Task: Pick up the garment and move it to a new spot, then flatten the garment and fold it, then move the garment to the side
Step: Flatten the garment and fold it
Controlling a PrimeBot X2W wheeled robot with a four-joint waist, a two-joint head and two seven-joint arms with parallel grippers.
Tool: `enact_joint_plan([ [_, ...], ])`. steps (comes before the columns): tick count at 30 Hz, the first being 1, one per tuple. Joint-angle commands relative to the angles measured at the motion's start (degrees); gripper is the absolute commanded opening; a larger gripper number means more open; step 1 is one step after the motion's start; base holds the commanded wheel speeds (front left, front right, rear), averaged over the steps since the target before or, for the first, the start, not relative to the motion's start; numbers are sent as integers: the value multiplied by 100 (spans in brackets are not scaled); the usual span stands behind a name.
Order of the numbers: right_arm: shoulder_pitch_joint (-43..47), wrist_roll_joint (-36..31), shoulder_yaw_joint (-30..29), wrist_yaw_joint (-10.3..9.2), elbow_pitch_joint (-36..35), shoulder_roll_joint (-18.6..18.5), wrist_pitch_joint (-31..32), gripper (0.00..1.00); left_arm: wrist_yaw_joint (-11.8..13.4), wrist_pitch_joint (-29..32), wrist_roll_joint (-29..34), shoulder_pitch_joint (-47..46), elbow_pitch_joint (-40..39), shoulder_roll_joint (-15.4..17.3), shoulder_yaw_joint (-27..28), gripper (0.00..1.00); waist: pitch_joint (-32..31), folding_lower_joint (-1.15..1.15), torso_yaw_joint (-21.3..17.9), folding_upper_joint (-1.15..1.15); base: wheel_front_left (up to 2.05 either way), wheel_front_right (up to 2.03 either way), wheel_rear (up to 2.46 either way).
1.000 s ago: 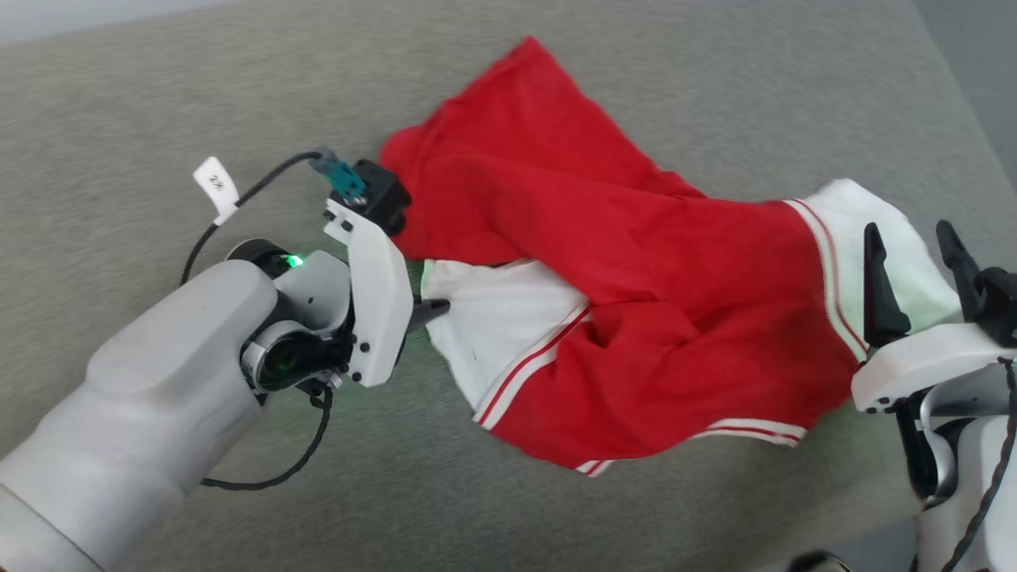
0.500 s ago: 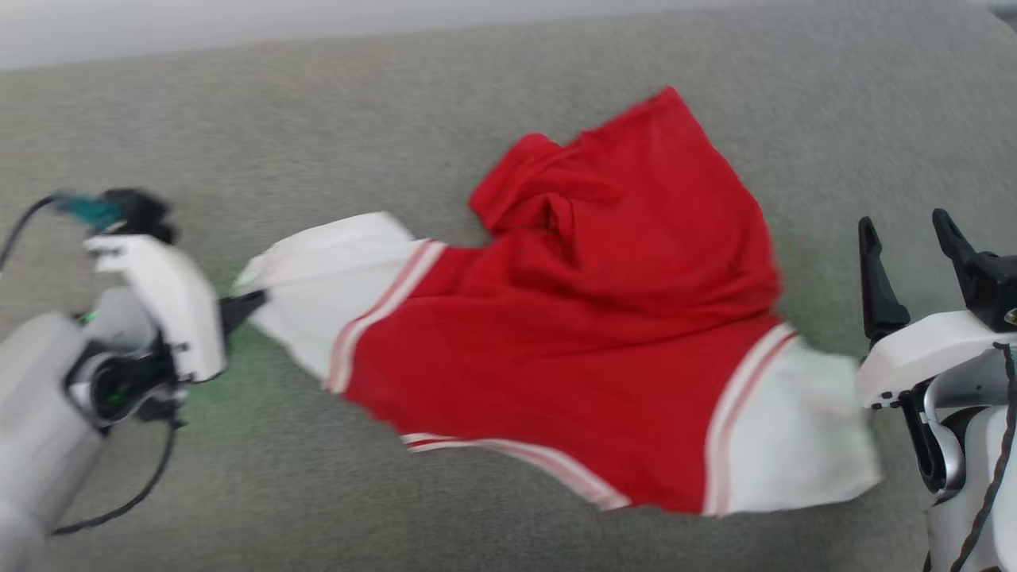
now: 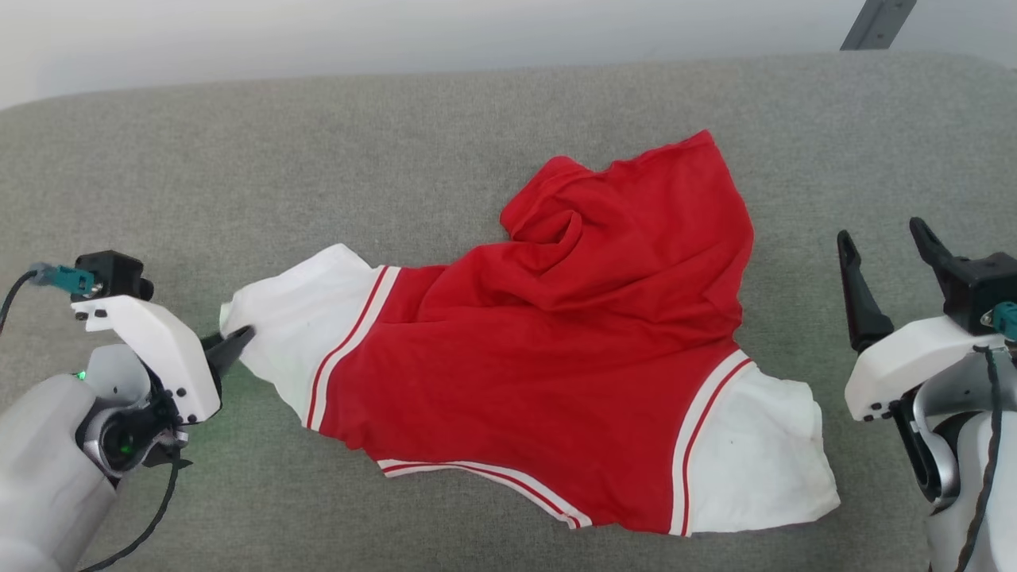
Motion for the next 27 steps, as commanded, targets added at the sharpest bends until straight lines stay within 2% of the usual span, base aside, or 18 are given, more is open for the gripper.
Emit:
enact_joint_plan([
  [1,53,48,18,-14,-36,-18,0,100,-19,-80,49,79,1,-8,8,100,-34,0,-3,0,0,0,0],
  [5,135,86,160,-14,-92,-89,61,100,17,-1014,390,261,-31,13,38,100,-175,0,-15,0,0,0,0],
  [8,239,161,406,-14,-168,-197,206,100,169,-1938,585,516,-135,-17,178,100,-248,0,-18,0,0,0,0],
  [11,370,284,744,-14,-270,-493,579,100,578,-2692,848,870,-222,-62,239,100,-299,0,-4,0,0,0,0],
  [14,541,549,1251,-14,-507,-941,1060,100,888,-2917,1222,1165,-535,-182,459,100,-306,0,42,0,0,0,0],
  [16,669,756,1606,-14,-761,-1304,1387,100,1090,-2929,1772,1392,-981,-279,1007,100,-288,0,91,0,0,0,0],
  [17,794,986,1840,-14,-1018,-1602,1657,100,1251,-2928,2273,1899,-1465,-529,1663,100,-260,0,137,0,0,0,0],
  [20,969,1285,2165,-14,-1376,-2015,2035,100,1357,-2931,3137,2563,-2188,-863,2663,100,-199,0,184,0,0,0,0],
  [24,1294,1603,2468,-14,-1760,-2475,2482,100,1284,-2932,4109,3427,-2908,-1456,3773,100,-111,0,278,0,0,0,0],
  [27,1574,1820,2741,-14,-2044,-2807,2901,100,1116,-2932,4636,3869,-3196,-1833,4357,100,-55,0,321,0,0,0,0],
])
